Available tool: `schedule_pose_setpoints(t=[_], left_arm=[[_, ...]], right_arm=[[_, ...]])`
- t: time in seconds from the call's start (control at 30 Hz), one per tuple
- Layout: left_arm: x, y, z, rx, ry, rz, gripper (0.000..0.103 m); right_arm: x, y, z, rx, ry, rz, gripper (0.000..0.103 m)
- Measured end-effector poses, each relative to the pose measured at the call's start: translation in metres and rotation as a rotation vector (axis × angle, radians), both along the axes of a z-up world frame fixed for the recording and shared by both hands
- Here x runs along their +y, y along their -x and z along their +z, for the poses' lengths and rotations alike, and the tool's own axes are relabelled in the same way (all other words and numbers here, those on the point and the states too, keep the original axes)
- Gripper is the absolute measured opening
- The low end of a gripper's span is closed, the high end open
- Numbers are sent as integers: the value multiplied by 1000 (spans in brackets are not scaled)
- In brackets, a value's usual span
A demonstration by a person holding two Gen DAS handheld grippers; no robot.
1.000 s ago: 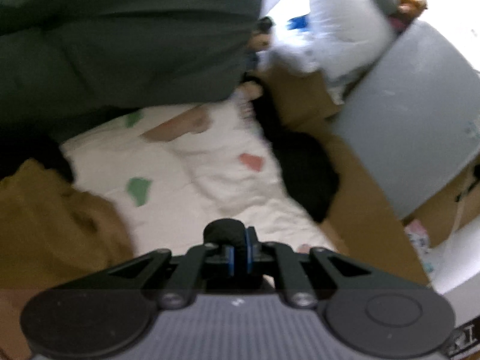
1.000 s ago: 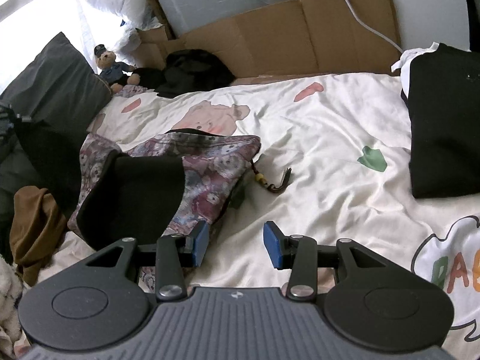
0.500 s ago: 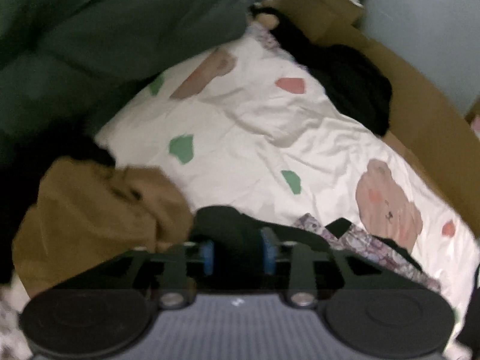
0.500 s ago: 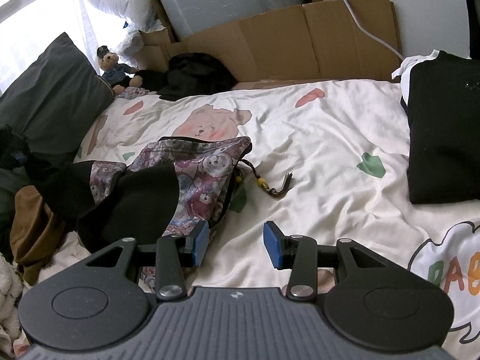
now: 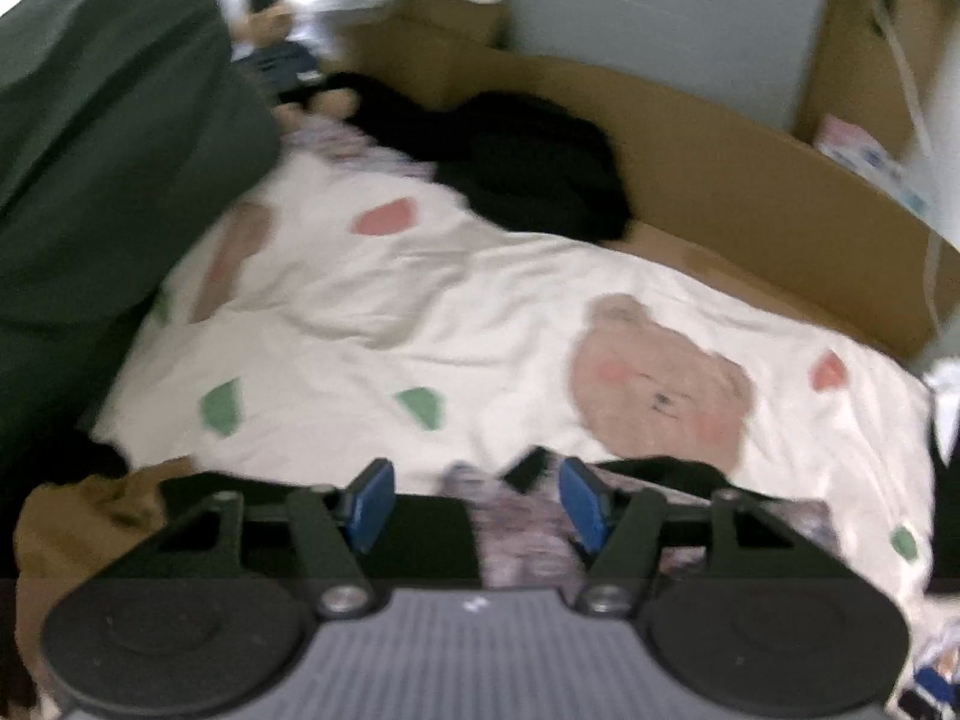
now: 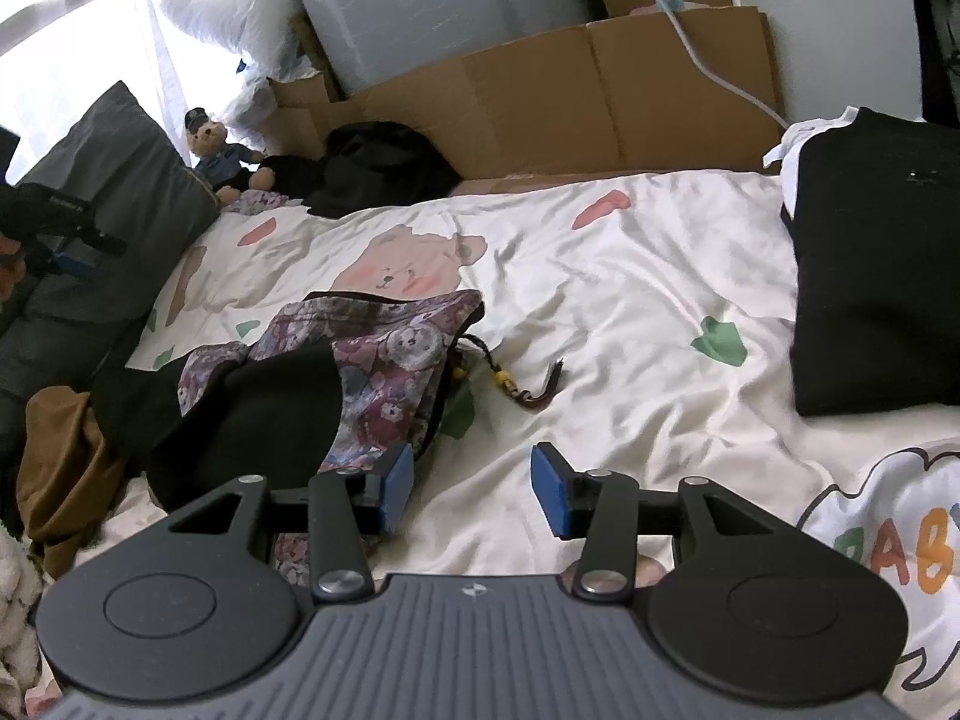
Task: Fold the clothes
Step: 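Grasp the patterned lining edge with the left gripper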
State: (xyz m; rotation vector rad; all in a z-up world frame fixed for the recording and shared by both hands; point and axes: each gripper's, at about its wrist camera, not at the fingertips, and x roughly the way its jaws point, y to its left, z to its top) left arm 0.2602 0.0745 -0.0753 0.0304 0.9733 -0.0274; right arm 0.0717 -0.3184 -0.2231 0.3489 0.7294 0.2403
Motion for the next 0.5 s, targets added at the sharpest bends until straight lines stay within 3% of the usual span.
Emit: schedule_pose_setpoints(t=[0.17,0.37,0.5], left_arm=[[-50,-2,-4,16,14,-103,68],[-122,9,-26,92,49,-200,70],[-164,21,-45,147,17,-307,71]], right_arm=[[-5,-1,-2,7,-9,-15,49],[-10,0,-4,5,-21,-21,49],[-15,1,-5,7,-30,-24,49]])
